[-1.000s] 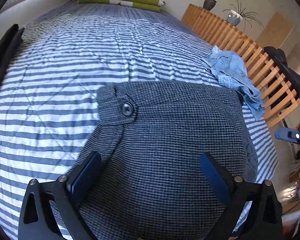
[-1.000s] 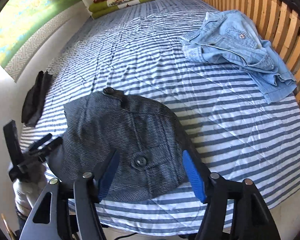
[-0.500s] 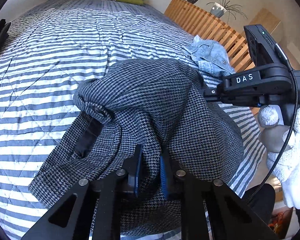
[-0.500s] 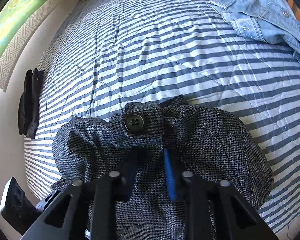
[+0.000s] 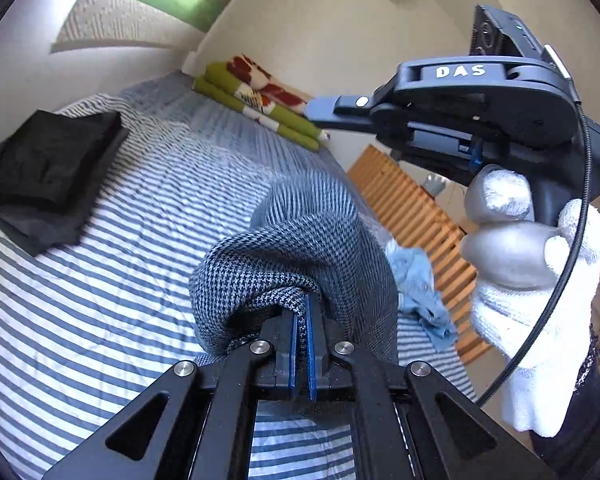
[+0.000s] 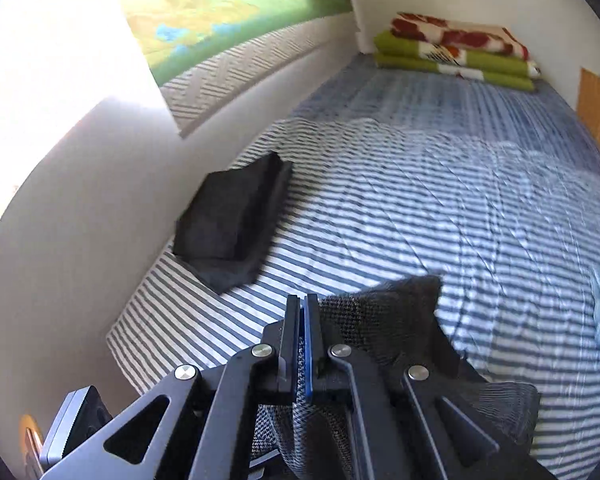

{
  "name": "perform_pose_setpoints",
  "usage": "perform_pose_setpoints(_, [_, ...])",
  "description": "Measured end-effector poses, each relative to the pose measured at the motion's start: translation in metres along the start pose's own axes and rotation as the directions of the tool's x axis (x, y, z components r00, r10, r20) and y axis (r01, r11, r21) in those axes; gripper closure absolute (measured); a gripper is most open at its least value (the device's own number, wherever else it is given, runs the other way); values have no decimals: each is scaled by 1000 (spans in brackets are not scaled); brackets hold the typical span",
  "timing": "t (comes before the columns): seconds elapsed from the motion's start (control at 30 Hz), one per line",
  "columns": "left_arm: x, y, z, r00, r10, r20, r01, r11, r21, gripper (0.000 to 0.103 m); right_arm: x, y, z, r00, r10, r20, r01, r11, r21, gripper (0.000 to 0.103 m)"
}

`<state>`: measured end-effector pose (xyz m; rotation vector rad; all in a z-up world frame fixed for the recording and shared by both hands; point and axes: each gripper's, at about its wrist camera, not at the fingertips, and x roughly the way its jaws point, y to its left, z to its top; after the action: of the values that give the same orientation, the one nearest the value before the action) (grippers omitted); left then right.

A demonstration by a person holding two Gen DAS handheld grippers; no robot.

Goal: Organize objects
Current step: 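Grasp the shorts' waistband with the left tool while the right tool holds the other edge, then hold the shorts with both tools and shake them out to unbunch the legs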

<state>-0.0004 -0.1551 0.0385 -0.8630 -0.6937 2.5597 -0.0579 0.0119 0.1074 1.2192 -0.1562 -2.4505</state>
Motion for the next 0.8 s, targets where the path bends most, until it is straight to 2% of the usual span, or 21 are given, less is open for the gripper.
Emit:
perform_pose_setpoints(0.07, [-25,1,14,999,28,45,-29,1000,12,100,-19,37,24,994,83,65,-79,995,-63,103])
perform_pose_setpoints(0.13, [-39,-3,22,996,64,57,-66,997,39,100,-50,71,42,984,107,143,-88,987,-136,103])
perform_pose_setpoints(0.2, [-42,-5,19,999,46,24,-47,998,45,100,-75,93,53,979,98,178,-66,982,-178,103])
perform_pose_setpoints(0.27, [-41,-6,5,1000,23,-15,-22,999,47,100,-86,97,50,985,70,159,-39,981,-191,103])
perform_pose_setpoints(0.33, [-29,-12,-25,997,-20,-70,21,1000,18,100,-85,84,35,993,8,116,14,982,-189,102])
perform_pose_setpoints(0.37, [-16,-19,-45,993,-42,-112,43,999,4,100,-81,70,24,998,2,68,11,984,-178,102])
perform_pose_setpoints(0.43, [8,-35,-88,976,-83,-200,84,996,-3,100,-61,38,-5,998,-6,-62,-3,990,-139,93])
perform_pose_setpoints(0.53, [50,-60,-157,932,-157,-328,148,988,-53,100,-32,-9,-56,974,-87,-208,67,993,-98,87])
perform_pose_setpoints(0.6, [66,-85,-195,909,-170,-382,167,985,-40,101,-18,-33,-89,953,-74,-293,60,997,-56,85])
perform_pose_setpoints(0.67, [78,-103,-223,891,-192,-411,196,980,-32,101,-12,-51,-113,942,-64,-331,58,998,-26,80])
perform_pose_setpoints(0.73, [88,-111,-242,878,-217,-427,219,975,-45,101,-14,-61,-130,940,-69,-334,61,998,-34,70])
perform_pose_setpoints(0.8, [86,-119,-261,875,-206,-438,216,976,-27,101,-15,-66,-139,941,-68,-331,57,997,-42,66])
